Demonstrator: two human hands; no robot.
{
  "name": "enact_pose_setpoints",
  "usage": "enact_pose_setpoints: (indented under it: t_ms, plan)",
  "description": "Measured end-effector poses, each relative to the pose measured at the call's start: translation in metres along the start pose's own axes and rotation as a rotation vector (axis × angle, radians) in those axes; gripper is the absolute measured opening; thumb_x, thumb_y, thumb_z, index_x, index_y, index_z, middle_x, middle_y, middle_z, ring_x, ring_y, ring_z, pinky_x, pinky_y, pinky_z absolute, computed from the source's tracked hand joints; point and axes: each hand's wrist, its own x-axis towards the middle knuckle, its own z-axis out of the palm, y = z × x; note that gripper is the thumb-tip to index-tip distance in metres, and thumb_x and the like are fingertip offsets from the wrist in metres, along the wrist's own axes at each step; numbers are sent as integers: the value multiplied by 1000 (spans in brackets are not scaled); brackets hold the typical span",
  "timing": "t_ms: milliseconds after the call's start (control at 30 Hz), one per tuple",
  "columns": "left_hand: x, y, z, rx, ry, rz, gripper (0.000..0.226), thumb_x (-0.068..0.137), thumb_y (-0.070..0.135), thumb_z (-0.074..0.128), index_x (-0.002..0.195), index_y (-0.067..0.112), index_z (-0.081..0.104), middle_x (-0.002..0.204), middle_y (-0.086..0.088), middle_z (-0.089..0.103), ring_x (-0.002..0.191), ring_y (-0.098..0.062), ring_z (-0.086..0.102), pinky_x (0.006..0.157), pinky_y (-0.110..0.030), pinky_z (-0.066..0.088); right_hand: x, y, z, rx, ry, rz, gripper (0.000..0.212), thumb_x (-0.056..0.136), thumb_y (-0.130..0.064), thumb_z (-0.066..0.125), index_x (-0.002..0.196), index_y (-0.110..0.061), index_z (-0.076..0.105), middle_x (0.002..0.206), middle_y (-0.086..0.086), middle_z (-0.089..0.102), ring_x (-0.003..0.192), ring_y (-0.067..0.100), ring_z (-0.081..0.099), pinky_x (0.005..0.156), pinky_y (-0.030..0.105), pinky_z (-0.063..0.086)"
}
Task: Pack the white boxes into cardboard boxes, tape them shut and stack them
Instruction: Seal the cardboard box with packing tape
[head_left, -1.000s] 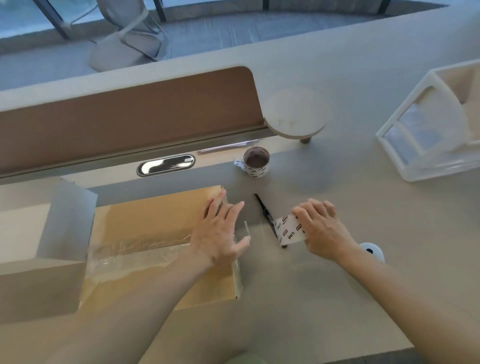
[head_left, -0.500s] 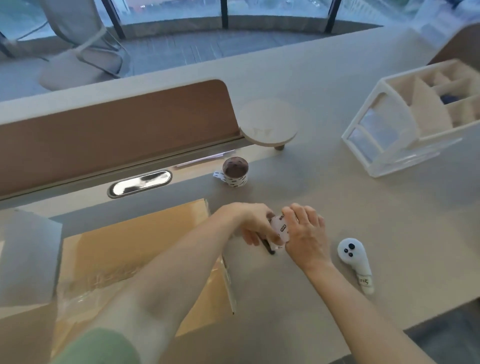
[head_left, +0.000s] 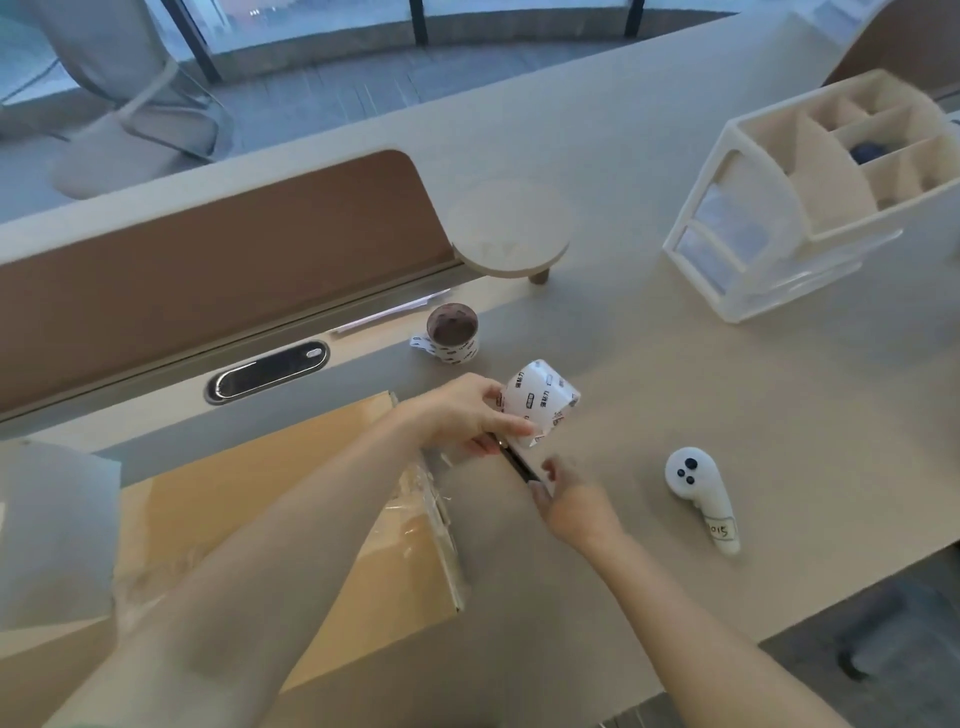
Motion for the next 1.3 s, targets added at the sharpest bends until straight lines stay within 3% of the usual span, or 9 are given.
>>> enact_pose_setpoints:
  t_ms: [133,300,467,633,733,900,1000,1167,1300]
  plan:
    - [-5,4,-4,-18,40,37,29,79,24,84,104,16,71,75,9,71,66,-11,63,67,-24,56,30,-19,24,-212,-19,-151,56,93,-36,60,139,-11,42,130,10,49,121,31,48,94,39,44]
    - [-8,-4,-8,3,57,25,32,80,23,84,106,10,72,63,10,65,72,-15,59,87,-41,56,41,-22,35,-305,29,-147,36,95,-6,45,132,-8,46,127,11,49,115,30,47,88,35,43]
    - [-3,1,-2,26,32,67,27,79,23,85,102,15,74,72,4,69,72,-16,61,74,-34,52,19,-5,13,-146,-101,-8,35,91,-13,55,124,-8,48,117,11,52,108,29,53,81,32,43]
    - [13,4,15,241,-49,56,31,77,23,87,104,13,75,91,-8,77,67,-13,64,70,-31,56,-20,26,-11,28,-202,152,20,82,-27,63,85,-15,47,87,0,53,69,20,52,57,30,40]
    - [25,-7,21,327,-88,35,28,77,25,86,100,16,75,93,-10,77,66,-12,67,68,-27,58,-48,41,-12,50,-192,242,22,82,-33,61,88,-21,44,86,0,55,66,15,54,52,29,37]
    - [34,-23,22,330,-108,35,29,77,34,86,98,18,73,90,-2,78,72,-14,72,71,-30,61,-85,58,-7,54,-132,246,18,88,-30,54,93,-16,44,81,2,54,73,24,53,55,31,37]
    - [38,-31,20,365,-128,33,30,80,36,83,100,17,72,92,-4,77,73,-14,72,73,-32,62,-102,56,-9,82,-99,224,15,86,-28,54,83,-21,41,75,2,53,66,21,49,60,36,39]
    - [47,-47,19,435,-193,-12,30,87,32,78,107,11,70,101,-11,75,76,-15,71,75,-33,63,-119,40,-16,152,-9,167,22,86,-19,57,77,-22,38,65,0,49,57,16,42,54,30,33]
    - [49,-51,20,389,-211,-5,21,90,29,74,104,13,70,94,-10,72,73,-15,68,74,-32,62,-126,26,-20,212,31,129,22,85,-13,57,76,-20,38,61,-2,44,54,15,38,50,25,30]
